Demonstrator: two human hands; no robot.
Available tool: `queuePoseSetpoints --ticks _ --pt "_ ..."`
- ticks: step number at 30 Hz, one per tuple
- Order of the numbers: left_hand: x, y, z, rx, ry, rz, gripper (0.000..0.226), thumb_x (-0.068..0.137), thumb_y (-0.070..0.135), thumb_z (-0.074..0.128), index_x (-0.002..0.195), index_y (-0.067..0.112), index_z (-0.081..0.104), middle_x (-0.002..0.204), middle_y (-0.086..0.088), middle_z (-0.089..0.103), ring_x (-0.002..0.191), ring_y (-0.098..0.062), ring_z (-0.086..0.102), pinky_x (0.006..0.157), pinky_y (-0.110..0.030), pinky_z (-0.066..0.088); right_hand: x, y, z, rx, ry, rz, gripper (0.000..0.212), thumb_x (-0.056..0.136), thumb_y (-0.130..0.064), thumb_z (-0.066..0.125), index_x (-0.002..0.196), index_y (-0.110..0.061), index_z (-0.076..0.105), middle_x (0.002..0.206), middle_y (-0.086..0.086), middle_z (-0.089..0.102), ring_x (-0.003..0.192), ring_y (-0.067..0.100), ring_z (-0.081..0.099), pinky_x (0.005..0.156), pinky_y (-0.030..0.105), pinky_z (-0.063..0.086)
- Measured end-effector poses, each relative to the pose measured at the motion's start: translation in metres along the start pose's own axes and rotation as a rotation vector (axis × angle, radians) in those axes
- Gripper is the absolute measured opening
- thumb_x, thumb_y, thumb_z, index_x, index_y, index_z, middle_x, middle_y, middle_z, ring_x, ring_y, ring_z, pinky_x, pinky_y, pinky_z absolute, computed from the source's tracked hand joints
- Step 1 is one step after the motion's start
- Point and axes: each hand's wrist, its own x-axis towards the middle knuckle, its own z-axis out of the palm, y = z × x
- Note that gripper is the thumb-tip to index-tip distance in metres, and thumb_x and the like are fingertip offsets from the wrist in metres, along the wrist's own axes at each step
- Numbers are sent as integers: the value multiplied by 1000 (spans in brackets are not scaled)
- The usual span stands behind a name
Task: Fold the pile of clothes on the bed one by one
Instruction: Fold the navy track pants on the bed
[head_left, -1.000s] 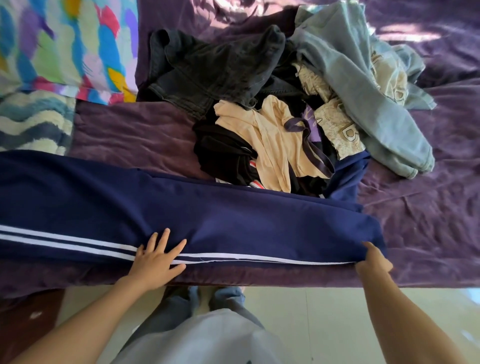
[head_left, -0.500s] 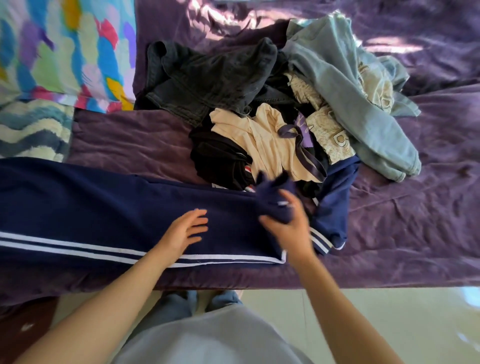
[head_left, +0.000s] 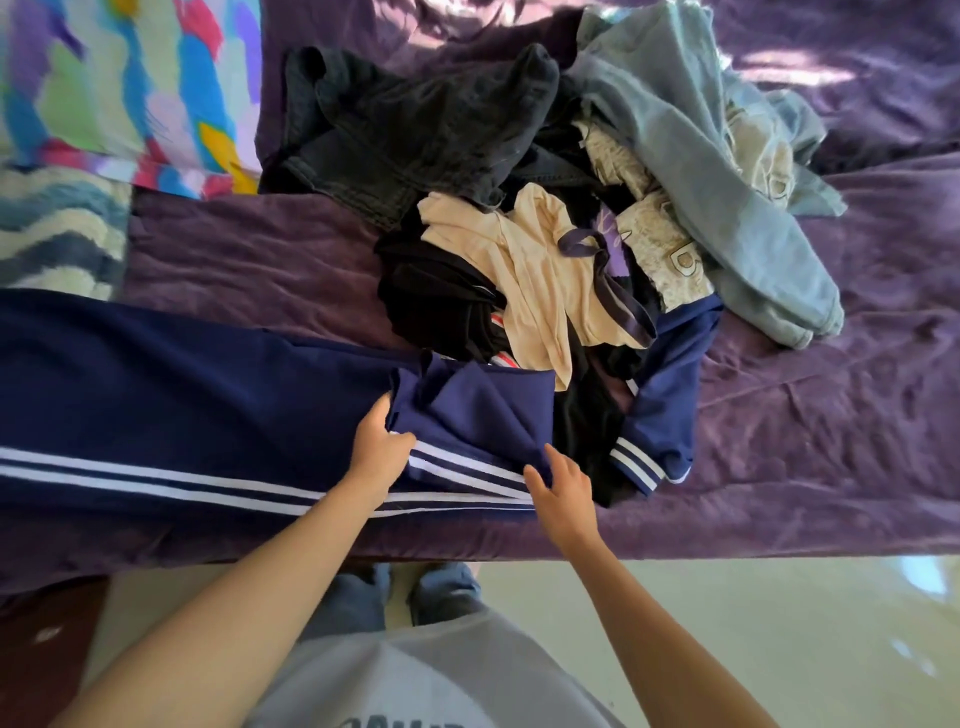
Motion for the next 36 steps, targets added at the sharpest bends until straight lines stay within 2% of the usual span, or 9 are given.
queuePoseSetpoints --ticks 7,13,16,19,23,26,29,33,36 --pt "-9 -36 -24 475 157 50 84 81 -3 58 149 16 13 140 -17 33 124 -35 38 98 -40 36 0 -2 19 -294 -186 -194 74 89 -23 54 149 -27 12 127 -2 54 123 20 41 104 32 28" --pt "-2 -41 -11 1163 -26 670 106 40 9 86 135 15 39 133 -23 51 113 -43 56 78 -48 52 0 -5 33 -593 173 -644 29 57 -12 56 79 -24 72 58 -6 57 55 19 58 55 23 39" --pt "-6 -14 0 1364 -78 811 101 43 12 85 134 23 44 141 -24 42 124 -43 47 91 -52 46 -11 2 45 -706 97 -898 54 52 -21 67 105 -27 68 56 -7 54 48 15 52 52 19 38" --pt "-6 -2 -5 1578 -242 775 39 79 12 65 117 20 59 154 -22 14 142 -42 12 111 -55 17 -15 9 57 -763 -1 -777 80 28 -32 84 106 -32 71 51 -8 55 46 14 54 52 17 43" --pt "-3 -33 -48 1600 -147 736 45 27 13 93 65 13 70 105 -22 67 100 -42 63 79 -60 48 -18 12 55 -559 256 -704 40 66 -32 49 101 -32 68 61 -6 57 55 18 57 51 21 44" --pt "-9 -59 -65 1485 -71 574 42 39 11 92 76 15 74 110 -25 65 101 -46 61 78 -60 48 -10 8 38 -254 313 -236 44 84 -30 45 126 -20 53 106 12 61 92 35 60 72 40 51" --pt "-21 -74 -63 1363 -3 525 24 69 19 66 91 17 75 113 -26 63 98 -48 61 71 -55 52 6 -2 26 251 -33 289 69 92 -30 55 149 -15 19 145 16 34 129 35 39 103 41 35" --pt "-27 -77 -50 1230 -82 437 44 73 33 50 104 13 72 112 -24 64 87 -40 67 62 -47 55 19 -10 20 630 -26 424 69 78 -1 69 139 -2 37 130 16 54 104 27 55 83 33 47" --pt "-31 -68 -43 1165 -102 362 56 84 41 33 127 14 57 145 -20 37 128 -34 44 96 -44 42 16 -18 2 704 79 398 70 77 8 64 140 -7 37 120 10 56 97 23 53 77 27 44"
